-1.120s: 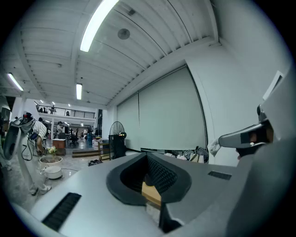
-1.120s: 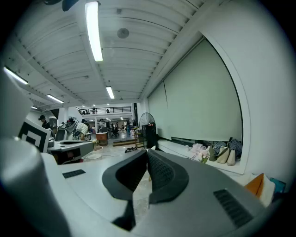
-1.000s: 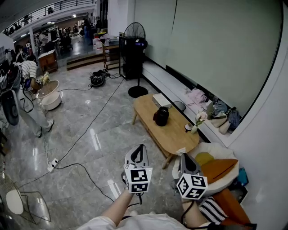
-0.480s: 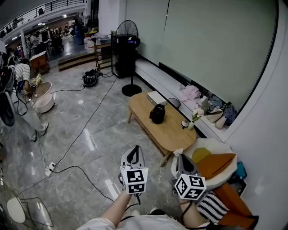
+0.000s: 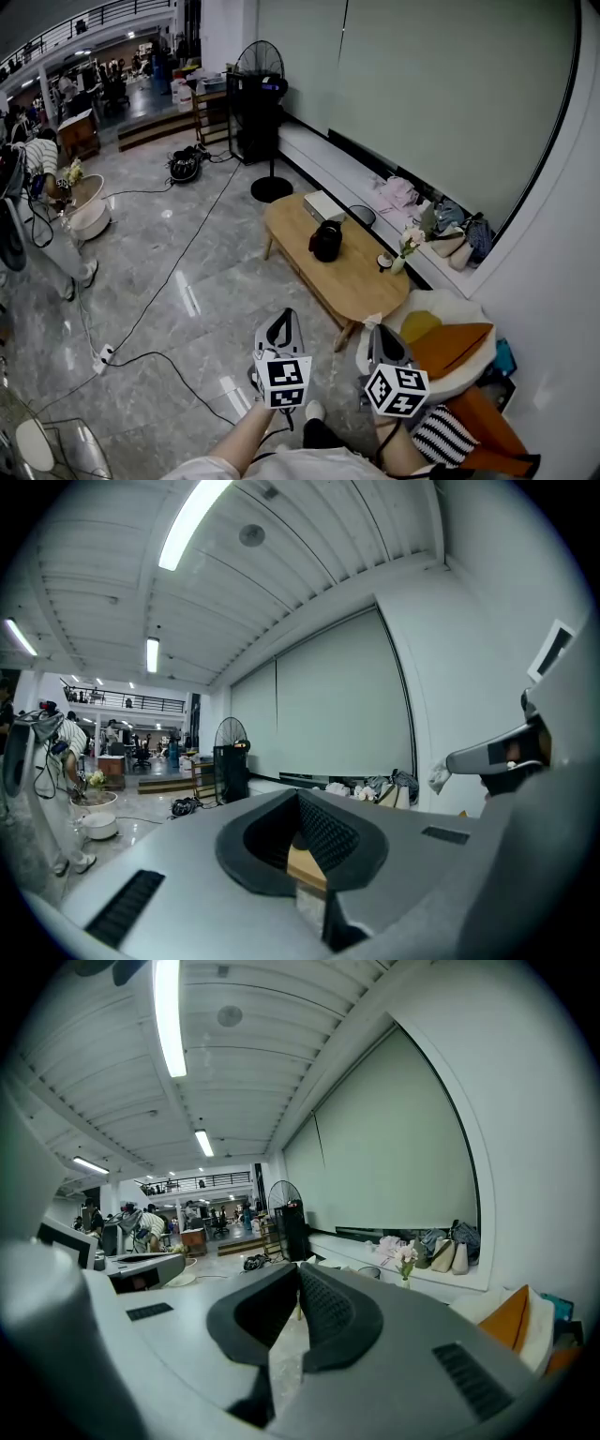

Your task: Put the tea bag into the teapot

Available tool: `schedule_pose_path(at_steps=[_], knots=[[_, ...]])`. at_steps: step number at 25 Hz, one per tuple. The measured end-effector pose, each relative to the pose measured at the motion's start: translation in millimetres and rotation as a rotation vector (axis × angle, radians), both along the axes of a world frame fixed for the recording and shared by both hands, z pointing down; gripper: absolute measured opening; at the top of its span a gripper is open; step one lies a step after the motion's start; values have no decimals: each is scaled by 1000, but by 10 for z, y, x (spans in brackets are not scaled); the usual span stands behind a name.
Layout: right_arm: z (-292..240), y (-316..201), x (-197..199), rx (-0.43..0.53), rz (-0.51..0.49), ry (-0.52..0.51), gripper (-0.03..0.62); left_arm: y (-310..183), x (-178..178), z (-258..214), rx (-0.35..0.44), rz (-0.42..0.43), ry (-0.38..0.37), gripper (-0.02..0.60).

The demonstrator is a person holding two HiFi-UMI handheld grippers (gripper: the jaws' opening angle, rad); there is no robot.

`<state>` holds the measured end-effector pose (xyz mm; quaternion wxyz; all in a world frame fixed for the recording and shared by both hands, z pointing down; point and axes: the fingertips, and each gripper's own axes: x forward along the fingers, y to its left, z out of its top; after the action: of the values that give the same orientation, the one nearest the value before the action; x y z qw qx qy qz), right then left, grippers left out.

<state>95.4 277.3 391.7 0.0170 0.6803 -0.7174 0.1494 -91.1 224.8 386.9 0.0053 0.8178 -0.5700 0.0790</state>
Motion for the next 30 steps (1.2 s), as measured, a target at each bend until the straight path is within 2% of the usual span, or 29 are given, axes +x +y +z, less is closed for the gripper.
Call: schedule_pose_path(at_steps=[11,30], knots=[[8,-757,351,15,-21,-33,38,-659,381,-23,9,-1,2,5],[71,-1746,792,9,-110,-69,38,-1534,800,-16,-4,-77,-3,5]])
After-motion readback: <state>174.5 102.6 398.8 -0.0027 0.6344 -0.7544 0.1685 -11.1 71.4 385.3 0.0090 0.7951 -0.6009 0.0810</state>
